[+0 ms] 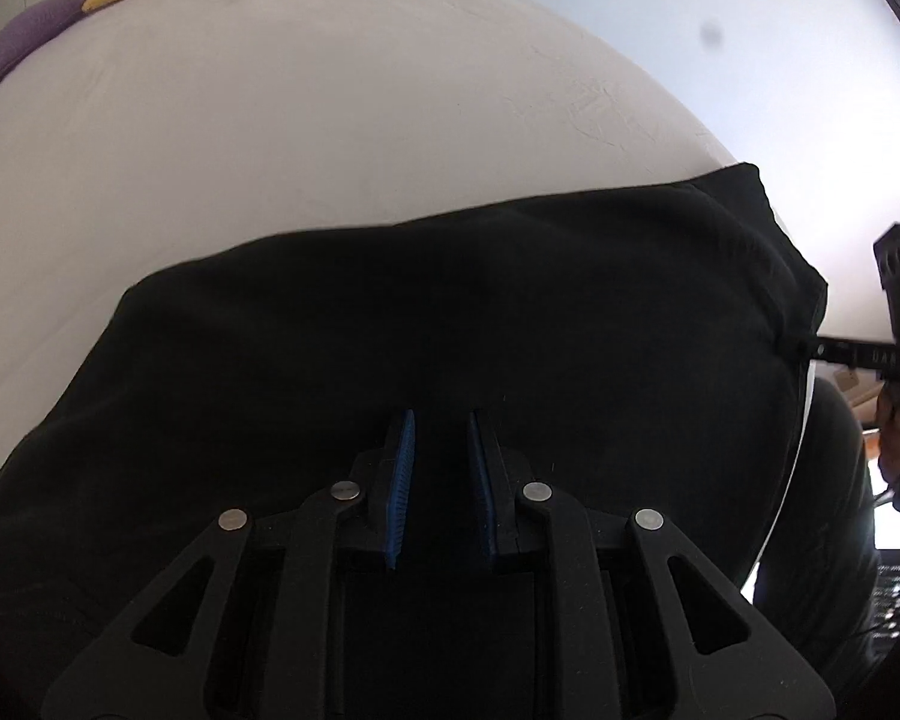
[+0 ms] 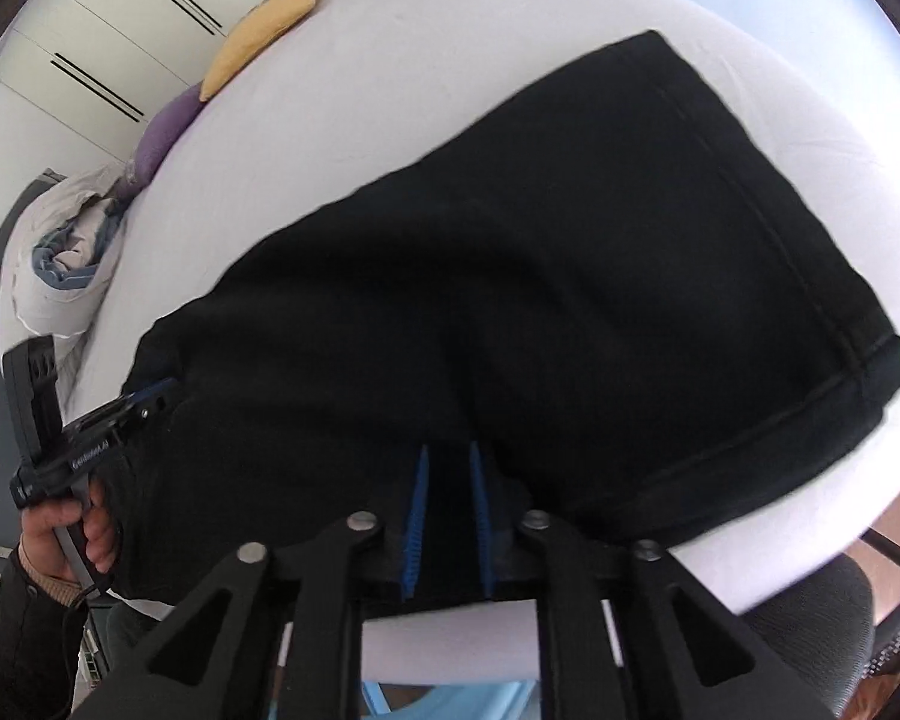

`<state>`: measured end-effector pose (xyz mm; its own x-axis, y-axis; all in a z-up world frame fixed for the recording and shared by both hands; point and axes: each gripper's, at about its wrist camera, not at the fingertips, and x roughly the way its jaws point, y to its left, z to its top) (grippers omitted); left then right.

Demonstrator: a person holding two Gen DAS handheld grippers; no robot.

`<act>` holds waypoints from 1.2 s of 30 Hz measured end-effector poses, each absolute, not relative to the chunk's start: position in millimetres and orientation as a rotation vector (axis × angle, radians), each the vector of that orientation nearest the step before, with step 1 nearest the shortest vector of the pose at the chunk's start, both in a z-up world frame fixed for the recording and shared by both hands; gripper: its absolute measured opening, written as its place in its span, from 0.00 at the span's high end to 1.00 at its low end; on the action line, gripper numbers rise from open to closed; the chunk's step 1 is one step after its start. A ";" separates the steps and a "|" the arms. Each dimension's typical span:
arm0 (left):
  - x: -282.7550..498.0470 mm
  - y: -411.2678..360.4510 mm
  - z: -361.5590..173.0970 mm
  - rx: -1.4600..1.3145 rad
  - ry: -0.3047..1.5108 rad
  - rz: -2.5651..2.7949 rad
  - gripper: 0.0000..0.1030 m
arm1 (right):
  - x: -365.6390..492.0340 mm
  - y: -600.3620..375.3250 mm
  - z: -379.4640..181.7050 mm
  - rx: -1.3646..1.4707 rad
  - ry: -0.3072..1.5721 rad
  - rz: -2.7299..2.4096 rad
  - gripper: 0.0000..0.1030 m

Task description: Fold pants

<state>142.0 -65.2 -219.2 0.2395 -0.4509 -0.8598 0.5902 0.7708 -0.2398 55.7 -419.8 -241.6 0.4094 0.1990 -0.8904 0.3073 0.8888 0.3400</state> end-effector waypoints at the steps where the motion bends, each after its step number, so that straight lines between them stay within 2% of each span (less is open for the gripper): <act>1: 134.1 -56.6 -218.1 0.140 1.124 -0.693 0.83 | 48.2 -426.3 -238.8 0.488 1.171 -0.101 0.98; 3: 111.0 -46.3 -204.9 0.152 1.105 -0.676 0.83 | 35.6 -431.0 -225.6 0.517 1.164 -0.112 0.94; 5: 88.3 -47.7 -184.1 0.161 1.065 -0.740 0.83 | 26.8 -420.1 -209.7 0.582 1.111 -0.030 0.79; 6: 76.6 -50.1 -179.1 0.170 1.063 -0.789 0.83 | 24.7 -410.7 -205.2 0.630 1.092 0.046 0.68; 8: 55.7 -57.4 -188.4 0.260 1.088 -0.814 0.83 | 23.2 -385.5 -206.7 0.719 1.095 0.196 0.64; 9: 49.6 -54.1 -198.5 0.294 1.103 -0.799 0.83 | 27.7 -370.5 -210.7 0.742 1.110 0.250 0.64; 13: 56.8 -5.6 -204.2 0.133 1.164 -0.806 0.83 | 40.8 -336.6 -236.6 0.833 1.157 0.316 0.64; 16: 47.1 1.7 -203.9 0.235 1.151 -0.814 0.83 | 36.1 -335.1 -271.2 0.954 1.244 0.271 0.64; 22: 55.7 7.9 -213.6 0.106 1.180 -0.821 0.83 | 26.6 -343.4 -287.0 1.118 1.125 0.295 0.65; 25: 53.2 15.1 -219.1 0.127 1.171 -0.814 0.83 | 37.6 -334.5 -295.6 1.196 1.100 0.293 0.65; 26: 48.6 12.8 -220.9 0.139 1.170 -0.813 0.83 | 41.3 -328.1 -298.9 1.197 1.101 0.289 0.67; 27: 45.9 9.5 -221.7 0.145 1.171 -0.812 0.83 | 42.7 -328.7 -298.5 1.190 1.105 0.282 0.75; 28: 45.2 12.3 -222.8 0.145 1.175 -0.812 0.83 | 42.7 -328.6 -298.7 1.179 1.108 0.276 0.87; 29: 46.2 19.2 -222.0 0.140 1.183 -0.813 0.83 | 43.9 -335.2 -291.0 1.155 1.115 0.272 0.92; 32: 45.4 45.3 -222.9 0.135 1.203 -0.811 0.83 | 34.2 -348.5 -282.1 1.094 1.116 0.266 0.94; 36: 43.4 39.6 -225.8 0.152 1.217 -0.801 0.83 | 28.9 -341.7 -284.8 1.058 1.118 0.261 0.95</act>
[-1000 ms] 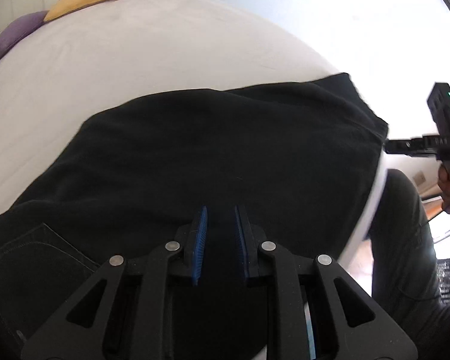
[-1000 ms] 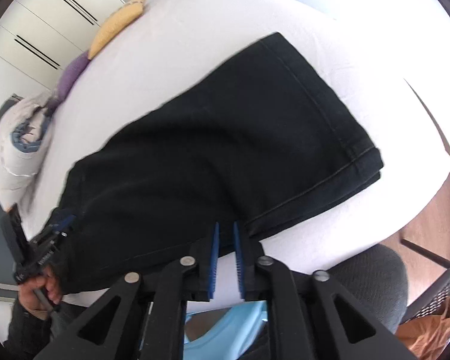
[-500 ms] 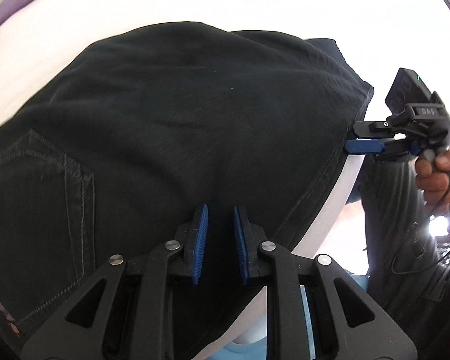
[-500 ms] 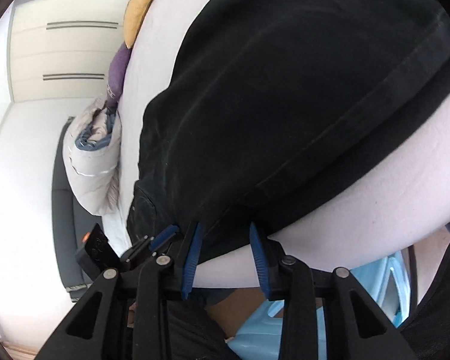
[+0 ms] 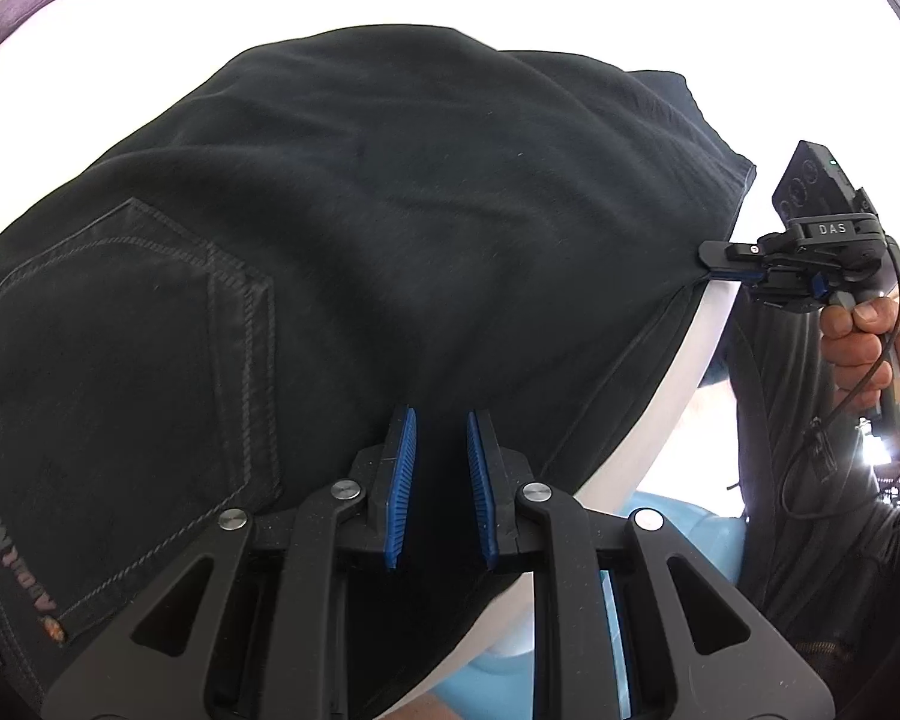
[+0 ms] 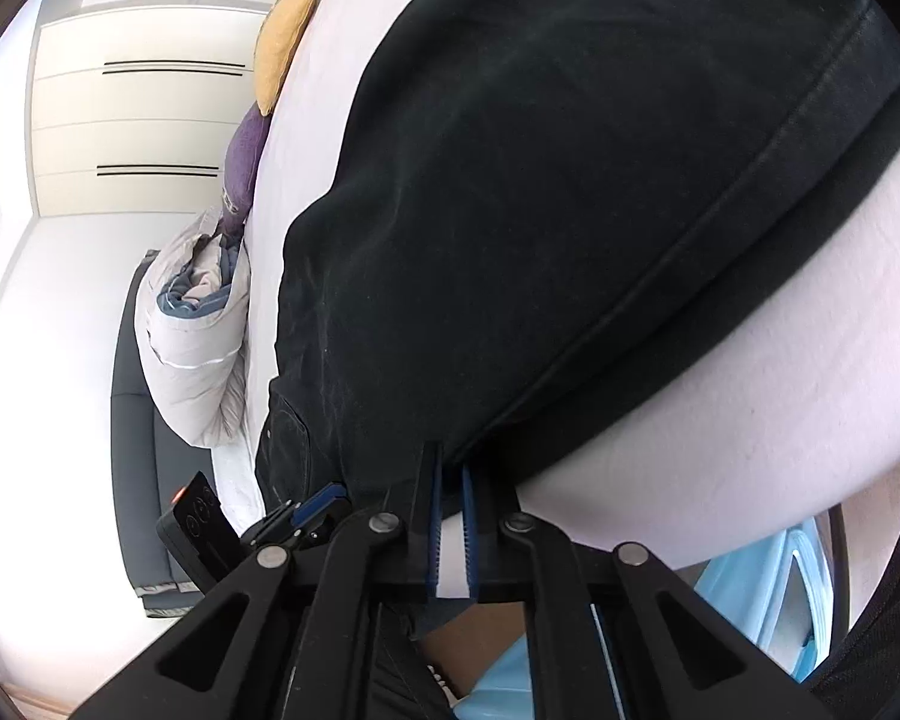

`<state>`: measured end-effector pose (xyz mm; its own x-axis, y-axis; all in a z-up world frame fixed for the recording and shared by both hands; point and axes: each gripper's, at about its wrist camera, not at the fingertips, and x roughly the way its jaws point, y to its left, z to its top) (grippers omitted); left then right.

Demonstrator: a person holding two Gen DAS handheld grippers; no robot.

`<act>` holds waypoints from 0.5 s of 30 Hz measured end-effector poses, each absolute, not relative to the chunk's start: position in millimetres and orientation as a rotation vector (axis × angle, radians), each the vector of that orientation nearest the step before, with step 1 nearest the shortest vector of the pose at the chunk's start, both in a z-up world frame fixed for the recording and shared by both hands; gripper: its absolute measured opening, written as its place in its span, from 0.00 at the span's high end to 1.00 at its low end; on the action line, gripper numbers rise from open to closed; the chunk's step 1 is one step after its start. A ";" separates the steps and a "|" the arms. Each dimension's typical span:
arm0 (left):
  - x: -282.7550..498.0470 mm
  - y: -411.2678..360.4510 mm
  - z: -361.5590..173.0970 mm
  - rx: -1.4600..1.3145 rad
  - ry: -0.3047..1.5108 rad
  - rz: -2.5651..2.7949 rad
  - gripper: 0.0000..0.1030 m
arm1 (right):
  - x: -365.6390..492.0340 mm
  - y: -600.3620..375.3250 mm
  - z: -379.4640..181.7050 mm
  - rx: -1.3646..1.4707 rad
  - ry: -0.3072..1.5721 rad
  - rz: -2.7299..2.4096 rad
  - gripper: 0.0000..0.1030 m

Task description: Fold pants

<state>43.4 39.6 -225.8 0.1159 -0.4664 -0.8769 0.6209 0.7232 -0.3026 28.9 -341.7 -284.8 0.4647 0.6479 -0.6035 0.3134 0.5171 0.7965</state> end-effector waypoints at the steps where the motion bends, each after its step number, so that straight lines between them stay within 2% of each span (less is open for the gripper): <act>1: 42.8 41.8 -224.6 0.152 1.218 -0.796 0.83 | 28.3 -338.2 -286.0 1.050 1.122 0.256 0.95; 5: 42.6 36.2 -216.9 0.149 1.223 -0.784 0.83 | 27.6 -341.9 -298.4 1.075 1.128 0.259 1.00; 11: 43.0 28.0 -173.2 0.109 1.104 -0.788 0.83 | 38.1 -339.3 -283.6 1.053 1.090 0.234 0.97; 15: 43.1 12.5 -213.1 0.264 1.191 -0.754 0.83 | 36.5 -348.2 -296.2 1.104 1.098 0.208 0.99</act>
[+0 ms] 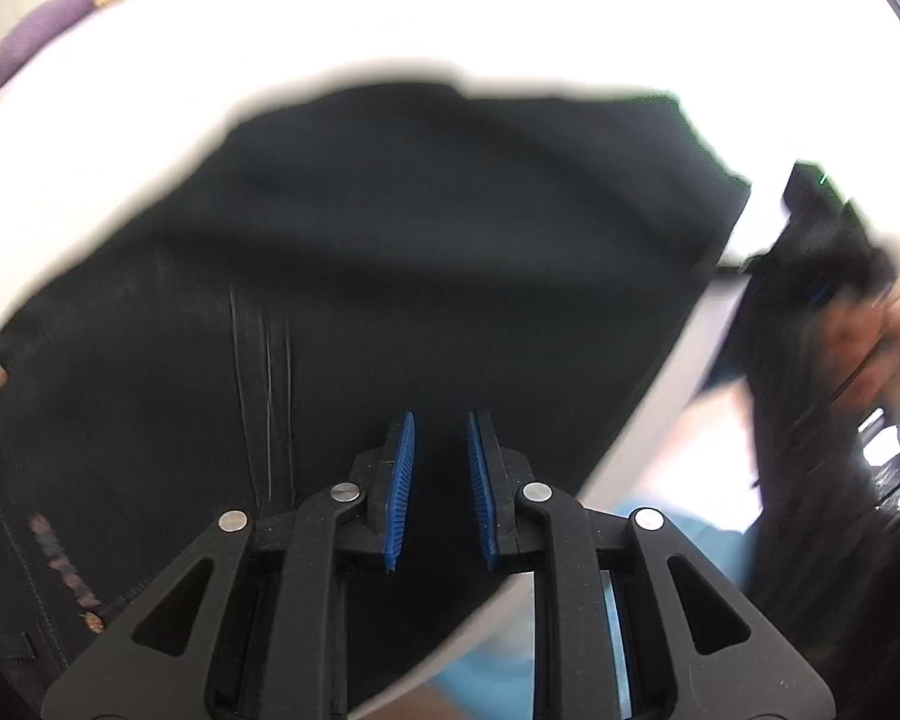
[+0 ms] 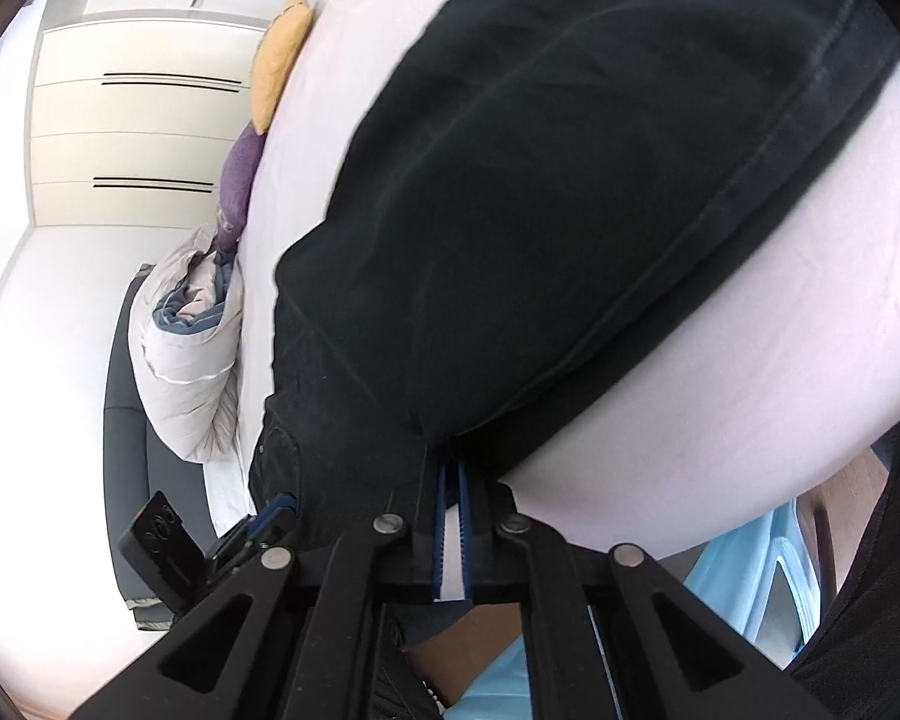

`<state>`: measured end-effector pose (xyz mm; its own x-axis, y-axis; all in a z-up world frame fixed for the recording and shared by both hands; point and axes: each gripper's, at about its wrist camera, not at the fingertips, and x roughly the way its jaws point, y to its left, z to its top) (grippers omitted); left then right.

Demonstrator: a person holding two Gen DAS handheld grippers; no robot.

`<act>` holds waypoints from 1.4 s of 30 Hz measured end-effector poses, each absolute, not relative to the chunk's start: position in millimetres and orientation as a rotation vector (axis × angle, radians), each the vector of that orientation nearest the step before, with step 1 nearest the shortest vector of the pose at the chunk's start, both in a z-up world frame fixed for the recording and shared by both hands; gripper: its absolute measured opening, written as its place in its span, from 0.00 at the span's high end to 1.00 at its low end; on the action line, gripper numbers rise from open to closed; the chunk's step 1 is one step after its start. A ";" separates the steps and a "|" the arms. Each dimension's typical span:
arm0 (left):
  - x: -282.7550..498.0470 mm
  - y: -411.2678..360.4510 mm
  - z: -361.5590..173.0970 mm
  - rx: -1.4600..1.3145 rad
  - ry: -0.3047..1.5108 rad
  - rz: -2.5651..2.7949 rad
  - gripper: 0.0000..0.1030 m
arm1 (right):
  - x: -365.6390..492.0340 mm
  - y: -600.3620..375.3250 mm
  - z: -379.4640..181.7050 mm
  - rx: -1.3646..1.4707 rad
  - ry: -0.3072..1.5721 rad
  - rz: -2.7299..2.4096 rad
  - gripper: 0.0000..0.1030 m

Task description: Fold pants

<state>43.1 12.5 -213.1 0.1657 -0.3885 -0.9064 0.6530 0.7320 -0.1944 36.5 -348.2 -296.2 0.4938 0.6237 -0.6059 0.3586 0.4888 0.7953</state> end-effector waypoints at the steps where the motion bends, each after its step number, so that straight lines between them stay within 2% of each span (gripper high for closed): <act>1: 39.4 17.2 -214.7 0.263 1.168 -0.770 0.83 | 33.8 -348.8 -298.6 1.128 1.111 0.208 0.99; 3: 37.5 27.8 -212.6 0.216 1.193 -0.764 0.83 | 31.1 -341.7 -287.3 1.050 1.138 0.199 0.96; 4: 35.6 32.8 -210.9 0.223 1.197 -0.752 0.83 | 30.2 -335.8 -276.5 0.984 1.151 0.195 0.90; 6: 28.6 40.4 -212.4 0.249 1.202 -0.745 0.83 | 34.0 -318.1 -256.4 0.916 1.160 0.259 0.90; 10: 27.3 52.6 -210.6 0.207 1.221 -0.736 0.83 | 70.2 -282.9 -210.5 0.782 1.044 0.413 0.90; 11: 25.2 52.0 -210.7 0.216 1.221 -0.732 0.83 | 85.4 -276.8 -207.3 0.771 1.029 0.435 0.87; 15: 22.5 51.7 -214.4 0.269 1.230 -0.722 0.83 | 155.8 -256.9 -220.0 0.740 1.083 0.431 0.82; 19: 23.0 58.0 -217.6 0.228 1.248 -0.720 0.83 | 218.7 -211.8 -223.9 0.672 1.132 0.581 0.82; 22: 20.5 56.2 -224.0 0.218 1.257 -0.726 0.83 | 257.3 -183.2 -247.7 0.595 1.178 0.586 0.82; 23: 20.6 56.5 -223.8 0.221 1.259 -0.725 0.83 | 266.8 -180.7 -261.0 0.545 1.203 0.519 0.82; 24: 20.4 57.2 -223.1 0.228 1.259 -0.723 0.83 | 272.1 -183.5 -273.7 0.523 1.223 0.468 0.98; 25: 20.4 58.9 -222.7 0.227 1.259 -0.721 0.83 | 275.4 -196.1 -284.4 0.600 1.214 0.468 1.00; 27: 20.6 64.4 -223.9 0.196 1.259 -0.722 0.83 | 270.5 -226.9 -287.2 0.724 1.158 0.432 1.00; 33: 18.5 59.8 -223.9 0.191 1.258 -0.719 0.83 | 228.0 -308.0 -249.0 0.601 0.988 0.049 1.00; 34: 18.2 59.3 -221.3 0.202 1.258 -0.714 0.83 | 217.9 -314.6 -235.7 0.597 0.947 0.004 0.91; 36: 16.7 57.2 -217.4 0.209 1.261 -0.700 0.83 | 202.0 -314.5 -219.8 0.689 0.893 0.136 0.89; 39: 20.5 57.9 -200.9 0.185 1.244 -0.679 0.83 | 192.3 -277.1 -221.2 0.627 0.983 0.387 0.63; 42: 33.3 52.5 -170.2 0.089 1.155 -0.698 0.83 | 181.8 -264.4 -248.6 0.544 1.109 0.425 0.63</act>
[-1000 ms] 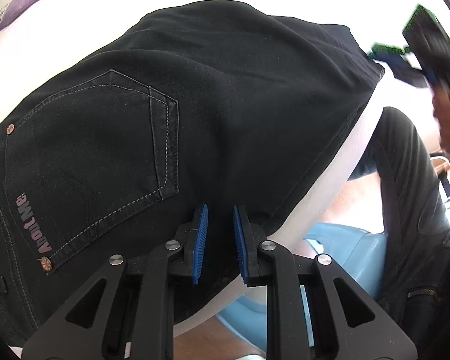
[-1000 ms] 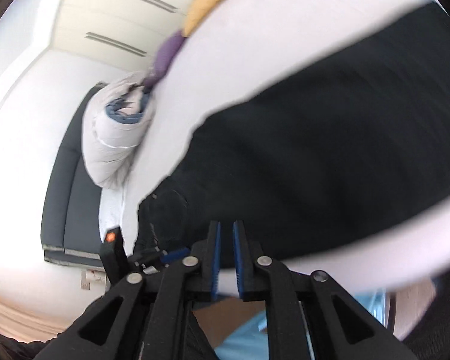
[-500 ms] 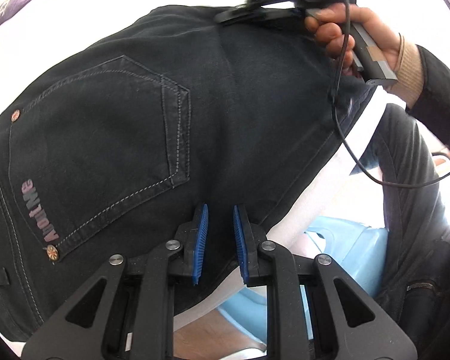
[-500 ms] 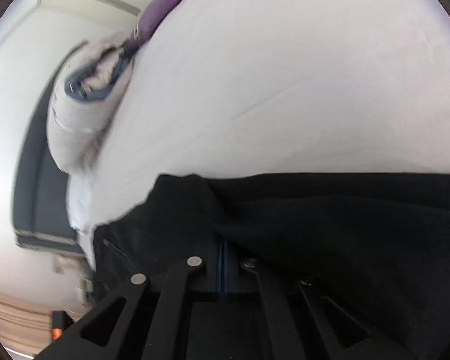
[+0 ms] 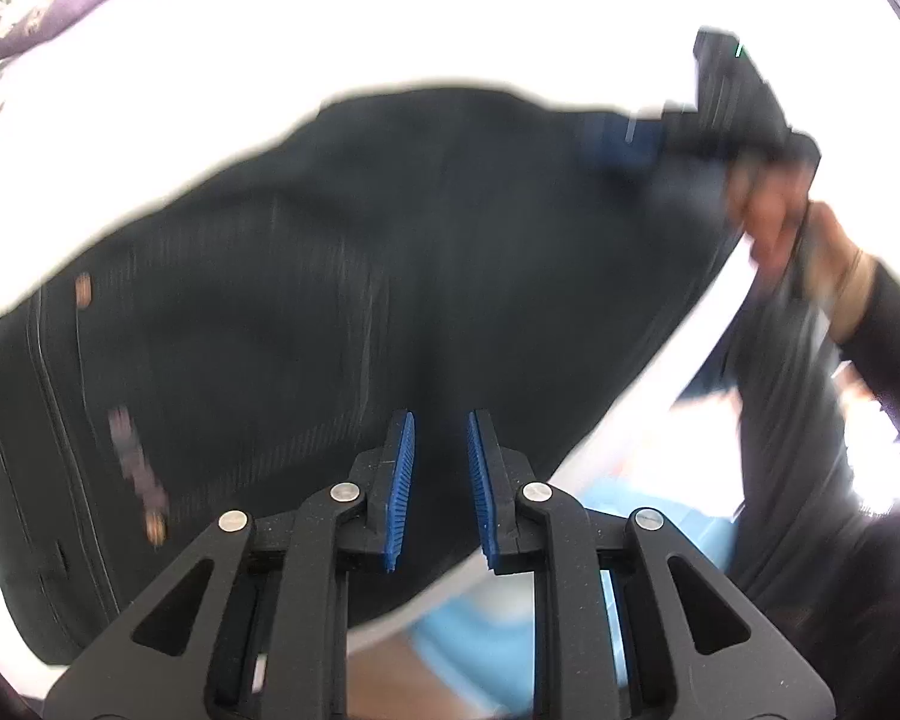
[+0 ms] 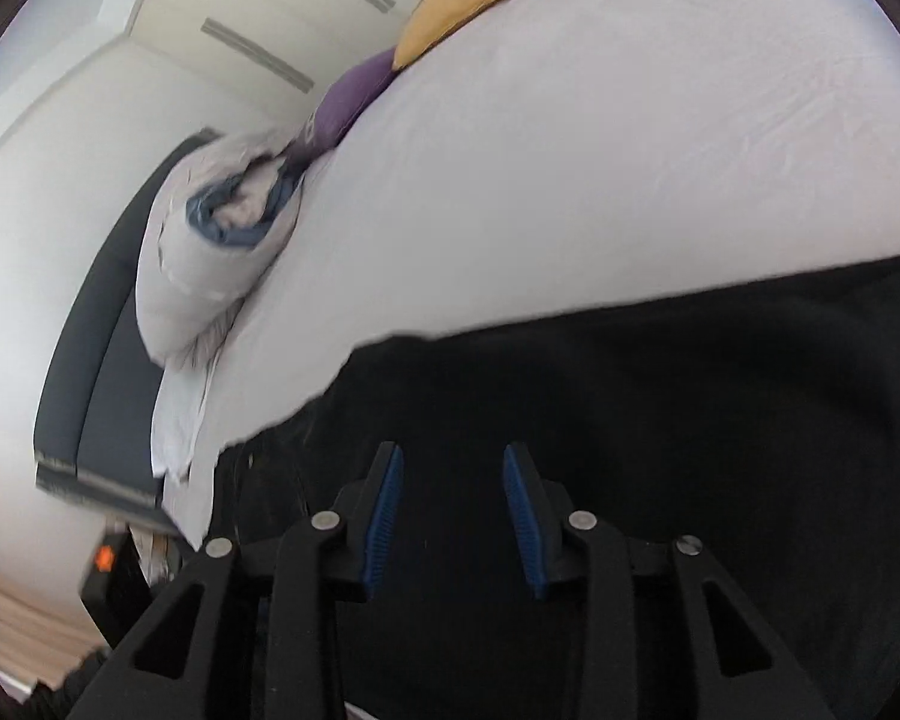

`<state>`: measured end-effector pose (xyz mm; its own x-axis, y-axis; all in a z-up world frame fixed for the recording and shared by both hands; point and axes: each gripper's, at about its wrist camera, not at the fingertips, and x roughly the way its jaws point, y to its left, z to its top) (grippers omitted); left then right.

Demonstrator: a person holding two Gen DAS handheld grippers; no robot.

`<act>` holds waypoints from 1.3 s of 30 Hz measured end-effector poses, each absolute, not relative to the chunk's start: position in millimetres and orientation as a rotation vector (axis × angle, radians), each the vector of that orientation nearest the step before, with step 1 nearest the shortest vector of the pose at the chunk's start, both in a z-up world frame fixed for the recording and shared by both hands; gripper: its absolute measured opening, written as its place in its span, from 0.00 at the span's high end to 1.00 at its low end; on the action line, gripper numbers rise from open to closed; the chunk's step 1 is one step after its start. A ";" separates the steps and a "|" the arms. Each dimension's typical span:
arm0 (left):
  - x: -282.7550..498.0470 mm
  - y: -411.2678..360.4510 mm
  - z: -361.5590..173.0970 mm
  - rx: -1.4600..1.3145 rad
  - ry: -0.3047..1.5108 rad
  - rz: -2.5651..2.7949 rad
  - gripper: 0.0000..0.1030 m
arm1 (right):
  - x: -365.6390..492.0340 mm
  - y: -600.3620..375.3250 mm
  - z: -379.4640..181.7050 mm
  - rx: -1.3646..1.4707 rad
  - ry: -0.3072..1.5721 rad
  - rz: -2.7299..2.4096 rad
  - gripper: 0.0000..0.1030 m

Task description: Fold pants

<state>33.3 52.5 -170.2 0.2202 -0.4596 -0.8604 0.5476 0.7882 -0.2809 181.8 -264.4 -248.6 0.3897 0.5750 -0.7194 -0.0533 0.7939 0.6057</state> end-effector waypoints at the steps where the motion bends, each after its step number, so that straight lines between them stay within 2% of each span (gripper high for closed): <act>1: 39.5 47.1 -162.7 0.064 1.128 -0.706 0.83 | 177.7 -277.4 -260.2 0.569 1.130 0.392 0.81; 2: 46.6 36.9 -159.6 0.053 1.107 -0.711 0.83 | 170.3 -297.6 -267.8 0.632 1.119 0.384 0.93; 3: 51.5 27.9 -161.1 0.065 1.100 -0.706 0.83 | 162.4 -319.1 -272.4 0.663 1.117 0.341 1.00; 8: 61.0 4.3 -217.5 0.148 1.220 -0.684 0.83 | 117.2 -435.2 -257.2 0.728 0.997 0.112 1.00; 13: 41.5 42.2 -214.9 0.088 1.188 -0.636 0.83 | 74.2 -517.4 -232.0 0.730 0.904 -0.193 1.00; 14: 40.5 52.1 -212.1 0.043 1.192 -0.616 0.83 | 70.8 -520.6 -226.7 0.761 0.889 -0.195 0.98; 16: 39.5 65.3 -198.6 -0.063 1.155 -0.598 0.83 | 72.1 -501.9 -210.3 0.746 0.848 -0.131 0.76; 19: 53.5 65.0 -188.1 -0.076 1.084 -0.544 0.83 | 94.3 -433.5 -203.8 0.756 0.861 0.163 0.59; 24: 80.9 98.2 -215.3 -0.061 1.112 -0.450 0.83 | 126.1 -353.4 -238.1 0.723 0.984 0.337 0.58; 25: 82.8 114.0 -217.6 -0.087 1.106 -0.459 0.83 | 128.9 -358.4 -252.2 0.744 1.030 0.285 0.61; 26: 82.6 128.5 -217.5 -0.100 1.094 -0.447 0.83 | 127.1 -374.4 -263.2 0.786 1.042 0.267 0.71; 27: 81.6 139.3 -216.9 -0.112 1.083 -0.443 0.83 | 125.0 -388.7 -268.6 0.835 1.033 0.250 0.88; 28: 80.0 151.0 -216.9 -0.122 1.076 -0.436 0.83 | 120.5 -405.1 -269.3 0.854 1.019 0.205 0.91; 31: 87.0 184.0 -224.0 -0.183 1.076 -0.452 0.83 | 93.4 -467.6 -253.6 0.811 0.967 0.054 0.90; 32: 91.1 193.2 -224.7 -0.174 1.073 -0.429 0.83 | 84.3 -479.2 -243.8 0.805 0.952 0.005 0.88; 33: 96.5 200.9 -224.4 -0.197 1.076 -0.433 0.83 | 80.4 -490.6 -236.8 0.810 0.938 -0.038 0.81; 34: 99.5 206.6 -222.9 -0.201 1.077 -0.411 0.83 | 73.3 -502.0 -230.1 0.817 0.920 -0.070 0.69; 37: 99.5 219.2 -209.3 -0.186 1.051 -0.319 0.83 | 50.0 -519.5 -212.8 0.853 0.872 -0.102 0.43; 39: 92.0 217.6 -190.4 -0.205 1.005 -0.297 0.83 | 31.0 -523.9 -208.1 0.913 0.847 -0.093 0.41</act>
<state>92.0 217.6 -190.4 0.5011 -0.3375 -0.7969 0.1504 0.9408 -0.3039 31.0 -523.9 -208.1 0.6815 0.2684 -0.6808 0.4096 0.6311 0.6588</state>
